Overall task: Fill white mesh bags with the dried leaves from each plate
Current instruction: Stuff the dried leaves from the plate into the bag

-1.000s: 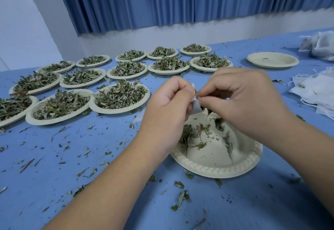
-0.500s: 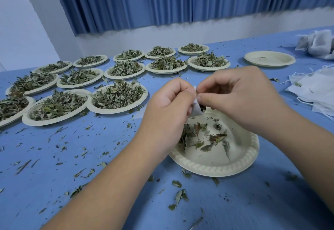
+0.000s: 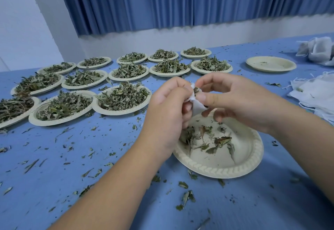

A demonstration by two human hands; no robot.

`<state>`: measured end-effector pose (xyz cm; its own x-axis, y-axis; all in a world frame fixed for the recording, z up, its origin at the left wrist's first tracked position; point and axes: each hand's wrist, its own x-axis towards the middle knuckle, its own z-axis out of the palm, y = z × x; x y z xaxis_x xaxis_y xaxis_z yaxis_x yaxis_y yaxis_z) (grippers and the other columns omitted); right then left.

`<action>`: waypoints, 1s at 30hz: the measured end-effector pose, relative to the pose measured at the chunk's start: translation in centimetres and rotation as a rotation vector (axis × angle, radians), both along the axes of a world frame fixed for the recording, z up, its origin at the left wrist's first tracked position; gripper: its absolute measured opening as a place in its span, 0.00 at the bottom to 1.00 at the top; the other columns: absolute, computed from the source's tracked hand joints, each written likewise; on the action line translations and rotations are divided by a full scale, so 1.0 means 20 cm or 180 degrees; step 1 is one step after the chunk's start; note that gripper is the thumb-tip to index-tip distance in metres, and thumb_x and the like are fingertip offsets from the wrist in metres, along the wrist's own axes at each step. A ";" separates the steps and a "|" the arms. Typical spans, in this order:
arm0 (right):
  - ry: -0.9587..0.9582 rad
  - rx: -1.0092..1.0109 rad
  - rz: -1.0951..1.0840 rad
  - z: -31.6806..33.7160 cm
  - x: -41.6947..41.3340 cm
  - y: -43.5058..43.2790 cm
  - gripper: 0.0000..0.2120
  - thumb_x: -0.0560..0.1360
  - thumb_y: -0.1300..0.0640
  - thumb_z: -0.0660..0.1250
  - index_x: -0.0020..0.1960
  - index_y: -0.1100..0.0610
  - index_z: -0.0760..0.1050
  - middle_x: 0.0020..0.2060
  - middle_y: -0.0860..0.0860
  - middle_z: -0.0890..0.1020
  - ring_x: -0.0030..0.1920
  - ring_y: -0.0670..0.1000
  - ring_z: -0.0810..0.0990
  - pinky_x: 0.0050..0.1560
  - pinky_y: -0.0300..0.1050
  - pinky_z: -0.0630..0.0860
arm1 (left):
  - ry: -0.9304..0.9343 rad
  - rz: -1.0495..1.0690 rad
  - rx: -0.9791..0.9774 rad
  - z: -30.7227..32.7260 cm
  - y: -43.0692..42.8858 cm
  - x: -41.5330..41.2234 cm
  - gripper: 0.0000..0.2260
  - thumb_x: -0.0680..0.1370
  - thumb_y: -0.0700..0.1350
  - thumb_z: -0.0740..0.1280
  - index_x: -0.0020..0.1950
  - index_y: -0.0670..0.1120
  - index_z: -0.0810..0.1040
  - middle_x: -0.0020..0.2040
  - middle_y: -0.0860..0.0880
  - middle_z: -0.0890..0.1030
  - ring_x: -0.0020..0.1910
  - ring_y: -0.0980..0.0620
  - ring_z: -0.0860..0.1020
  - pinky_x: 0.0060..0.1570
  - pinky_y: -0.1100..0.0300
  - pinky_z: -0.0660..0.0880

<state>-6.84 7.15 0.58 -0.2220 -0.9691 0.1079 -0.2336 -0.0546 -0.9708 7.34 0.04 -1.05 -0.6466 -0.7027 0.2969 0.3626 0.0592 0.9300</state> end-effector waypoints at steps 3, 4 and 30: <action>-0.0482 0.0348 0.0298 0.02 0.00 -0.03 0.24 0.62 0.53 0.74 0.57 0.54 0.78 0.39 0.52 0.83 0.35 0.52 0.82 0.29 0.37 0.76 | -0.0007 -0.0056 0.0013 0.00 -0.01 0.01 0.11 0.70 0.42 0.60 0.28 0.51 0.72 0.23 0.52 0.65 0.19 0.58 0.59 0.22 0.69 0.58; -0.0493 0.0393 0.0359 0.03 0.00 -0.03 0.21 0.62 0.54 0.73 0.55 0.56 0.79 0.39 0.53 0.83 0.34 0.51 0.81 0.29 0.37 0.76 | -0.0047 -0.0020 -0.0068 0.00 -0.01 0.01 0.12 0.71 0.41 0.61 0.28 0.51 0.71 0.23 0.52 0.66 0.20 0.58 0.60 0.21 0.69 0.59; 0.0008 0.0468 -0.0008 0.03 -0.01 -0.06 0.09 0.72 0.56 0.72 0.52 0.53 0.81 0.42 0.51 0.83 0.37 0.51 0.82 0.34 0.43 0.78 | -0.0519 0.1007 -0.1006 -0.05 -0.03 -0.01 0.09 0.73 0.48 0.60 0.34 0.47 0.69 0.26 0.57 0.66 0.28 0.57 0.64 0.27 0.64 0.63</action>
